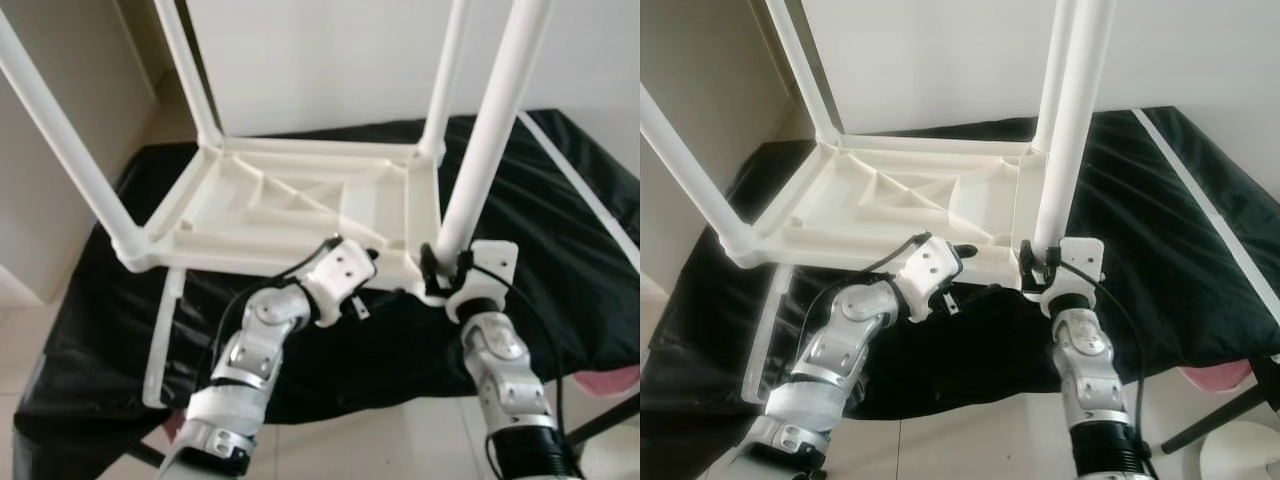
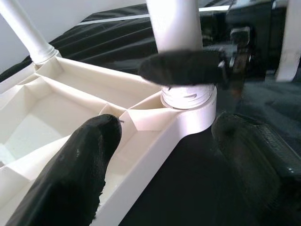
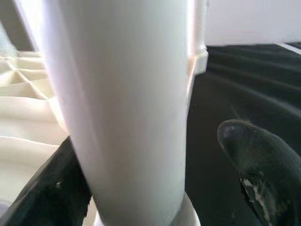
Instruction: Building children table
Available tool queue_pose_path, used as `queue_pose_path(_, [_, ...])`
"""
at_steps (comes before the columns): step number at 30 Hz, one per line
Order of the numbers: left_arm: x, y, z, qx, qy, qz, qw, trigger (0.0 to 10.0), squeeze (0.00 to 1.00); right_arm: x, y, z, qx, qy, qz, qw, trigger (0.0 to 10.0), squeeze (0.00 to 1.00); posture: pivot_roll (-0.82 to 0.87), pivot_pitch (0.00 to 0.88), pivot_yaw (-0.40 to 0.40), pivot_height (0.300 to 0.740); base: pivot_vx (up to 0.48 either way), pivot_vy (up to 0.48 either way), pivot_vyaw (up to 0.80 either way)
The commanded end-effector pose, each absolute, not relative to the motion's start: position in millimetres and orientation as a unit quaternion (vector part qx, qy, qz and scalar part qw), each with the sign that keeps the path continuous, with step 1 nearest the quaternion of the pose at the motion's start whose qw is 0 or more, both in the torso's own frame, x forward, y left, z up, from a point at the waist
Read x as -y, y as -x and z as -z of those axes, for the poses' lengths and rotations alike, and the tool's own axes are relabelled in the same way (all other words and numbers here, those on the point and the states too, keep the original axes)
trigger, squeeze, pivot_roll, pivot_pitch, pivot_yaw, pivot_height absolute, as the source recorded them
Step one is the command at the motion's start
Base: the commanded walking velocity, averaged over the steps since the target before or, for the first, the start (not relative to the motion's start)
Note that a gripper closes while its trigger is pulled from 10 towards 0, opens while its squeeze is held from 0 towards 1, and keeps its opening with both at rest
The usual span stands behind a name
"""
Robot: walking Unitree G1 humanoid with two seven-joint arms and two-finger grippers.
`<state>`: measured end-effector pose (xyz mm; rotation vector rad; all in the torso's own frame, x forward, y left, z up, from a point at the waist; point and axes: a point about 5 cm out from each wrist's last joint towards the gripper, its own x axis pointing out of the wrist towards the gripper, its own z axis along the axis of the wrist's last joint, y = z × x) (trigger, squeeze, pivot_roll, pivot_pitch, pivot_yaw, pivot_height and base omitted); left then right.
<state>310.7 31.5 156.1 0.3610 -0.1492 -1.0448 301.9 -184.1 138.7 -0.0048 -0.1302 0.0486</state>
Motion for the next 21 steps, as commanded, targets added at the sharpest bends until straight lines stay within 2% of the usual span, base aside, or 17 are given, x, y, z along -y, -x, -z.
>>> queue_pose_path(1, [-39.2,-318.7,-157.8,0.084,-0.166,0.415,0.891,10.0,0.00,185.6,-301.0,-137.3,0.066,-0.004,-0.044,0.997,10.0,0.00,-0.12,0.000,0.063,0.740,0.000,0.000,0.00])
queue_pose_path(6, [-37.6,-317.8,-158.2,0.086,-0.168,0.421,0.887,10.0,0.00,194.5,-304.2,-134.2,0.051,0.026,-0.091,0.994,10.0,0.00,-0.12,0.000,0.062,0.740,0.000,0.000,0.00])
queue_pose_path(9, [-36.8,-317.5,-159.1,0.088,-0.167,0.423,0.886,10.0,0.00,194.0,-310.4,-134.6,0.037,0.059,-0.175,0.982,10.0,0.00,-0.12,0.000,0.064,0.740,0.000,0.000,0.00])
queue_pose_path(12, [-36.3,-317.4,-159.5,0.089,-0.168,0.423,0.886,10.0,0.00,191.6,-315.9,-136.4,0.032,0.088,-0.212,0.973,10.0,0.00,-0.11,0.000,0.062,0.740,0.000,0.000,0.00])
queue_pose_path(20, [-37.7,-317.1,-160.7,0.092,-0.169,0.418,0.888,10.0,0.00,187.6,-331.8,-143.1,0.021,0.107,-0.257,0.960,10.0,0.00,-0.08,0.000,0.041,0.740,0.000,0.000,0.00])
queue_pose_path(21, [-38.8,-316.7,-160.1,0.091,-0.169,0.415,0.889,10.0,0.00,187.6,-331.8,-139.6,0.013,0.119,-0.268,0.956,8.3,0.00,-0.08,0.000,0.036,0.740,0.000,0.000,0.00])
